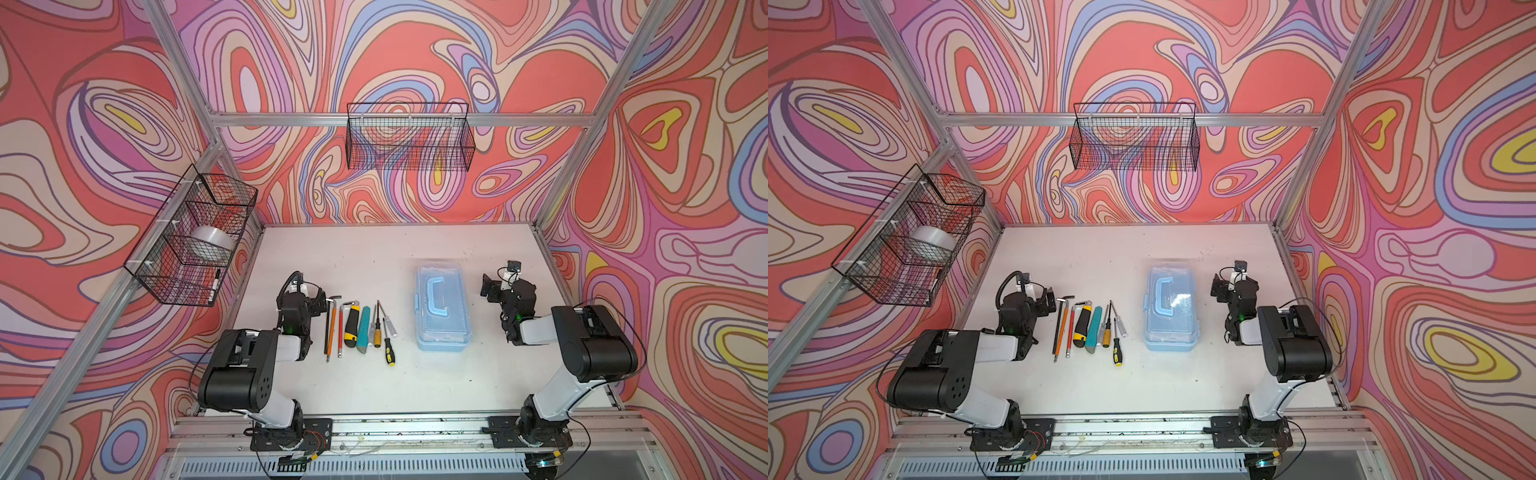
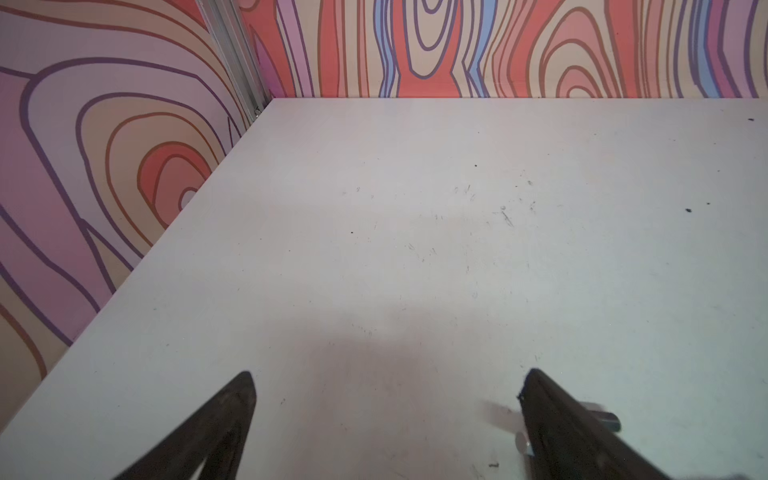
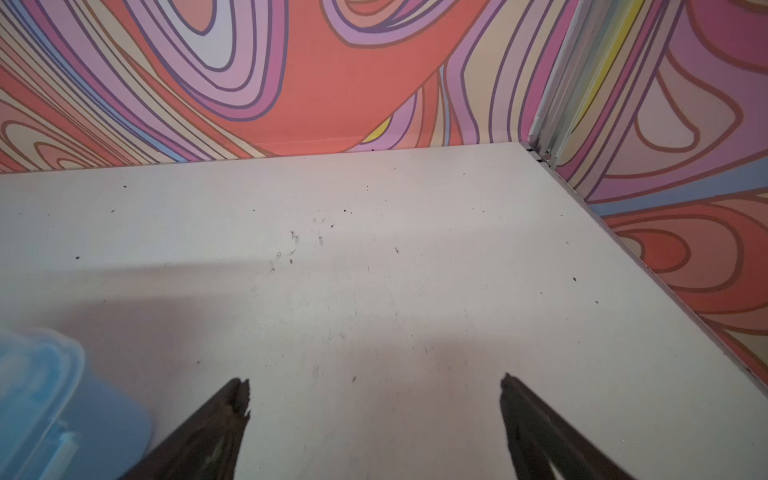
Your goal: Pack the tool kit
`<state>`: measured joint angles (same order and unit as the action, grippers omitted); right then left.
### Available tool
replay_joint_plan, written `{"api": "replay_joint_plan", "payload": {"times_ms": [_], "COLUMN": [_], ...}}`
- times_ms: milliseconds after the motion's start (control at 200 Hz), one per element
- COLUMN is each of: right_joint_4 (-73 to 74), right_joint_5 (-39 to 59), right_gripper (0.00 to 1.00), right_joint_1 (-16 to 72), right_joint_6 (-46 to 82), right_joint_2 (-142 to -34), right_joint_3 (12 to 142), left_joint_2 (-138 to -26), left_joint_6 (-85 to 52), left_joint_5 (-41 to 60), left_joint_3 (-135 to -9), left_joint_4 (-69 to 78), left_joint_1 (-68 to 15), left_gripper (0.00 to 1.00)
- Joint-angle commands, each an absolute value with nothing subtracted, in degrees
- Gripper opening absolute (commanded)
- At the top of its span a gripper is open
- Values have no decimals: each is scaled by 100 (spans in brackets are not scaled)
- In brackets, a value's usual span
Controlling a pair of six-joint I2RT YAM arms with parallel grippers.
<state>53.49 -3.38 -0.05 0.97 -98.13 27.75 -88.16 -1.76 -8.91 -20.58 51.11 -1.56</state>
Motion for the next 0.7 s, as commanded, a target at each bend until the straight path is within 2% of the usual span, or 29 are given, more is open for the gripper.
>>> {"api": "replay_joint_plan", "payload": {"times_ms": [0,696], "right_joint_4": [5414,5335], "right_joint_5": [-255,-229], "right_gripper": [98,98], "right_joint_1": [-18,-22], "right_joint_6": [118,128], "right_joint_2": [-9800,-9817], "right_joint_3": [2716,2763], "left_joint_2": [-8829,-8840], "left_joint_6": [-218,-193], "left_joint_5": [-931,-932], "left_joint_3": [-2096,-2170], "left_joint_4": [5203,5081], "left_joint_1": [-163,-158], "left_gripper": [100,100]}}
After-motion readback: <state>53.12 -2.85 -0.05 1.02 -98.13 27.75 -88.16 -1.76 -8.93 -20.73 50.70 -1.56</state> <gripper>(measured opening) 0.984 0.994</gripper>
